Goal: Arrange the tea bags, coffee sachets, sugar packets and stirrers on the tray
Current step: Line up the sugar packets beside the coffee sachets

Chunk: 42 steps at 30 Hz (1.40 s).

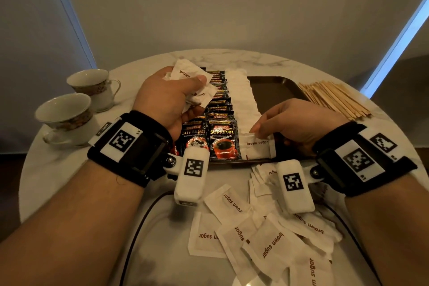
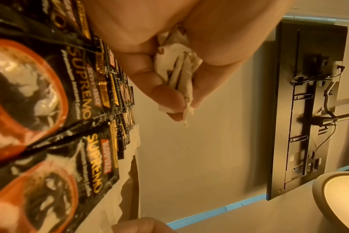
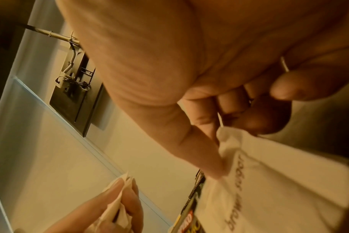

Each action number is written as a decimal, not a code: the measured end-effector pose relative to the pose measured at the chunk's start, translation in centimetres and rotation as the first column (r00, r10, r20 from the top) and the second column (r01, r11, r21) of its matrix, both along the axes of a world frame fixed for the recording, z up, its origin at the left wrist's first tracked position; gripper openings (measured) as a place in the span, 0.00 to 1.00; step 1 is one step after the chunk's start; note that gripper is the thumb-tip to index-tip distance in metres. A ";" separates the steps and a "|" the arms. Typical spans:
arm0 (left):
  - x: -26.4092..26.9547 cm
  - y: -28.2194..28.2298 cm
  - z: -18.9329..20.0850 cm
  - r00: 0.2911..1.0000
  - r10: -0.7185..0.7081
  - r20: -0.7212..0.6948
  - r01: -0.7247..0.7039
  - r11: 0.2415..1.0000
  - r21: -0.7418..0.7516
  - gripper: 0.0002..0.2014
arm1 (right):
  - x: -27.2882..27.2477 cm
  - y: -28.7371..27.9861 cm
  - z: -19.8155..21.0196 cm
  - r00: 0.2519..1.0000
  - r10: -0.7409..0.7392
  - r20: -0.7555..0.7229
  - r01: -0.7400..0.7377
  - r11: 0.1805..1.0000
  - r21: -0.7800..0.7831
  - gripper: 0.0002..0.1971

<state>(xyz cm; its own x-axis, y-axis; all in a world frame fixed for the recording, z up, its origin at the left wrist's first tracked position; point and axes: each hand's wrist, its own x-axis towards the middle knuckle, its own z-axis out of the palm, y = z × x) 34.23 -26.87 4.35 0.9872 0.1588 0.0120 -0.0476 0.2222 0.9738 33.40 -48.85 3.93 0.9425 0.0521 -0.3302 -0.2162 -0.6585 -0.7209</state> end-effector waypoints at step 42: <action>1.1 0.2 -1.1 0.997 0.053 -0.053 -0.056 0.997 -0.057 0.17 | 0.9 2.6 -2.7 0.899 -0.437 0.034 0.289 0.648 0.704 0.29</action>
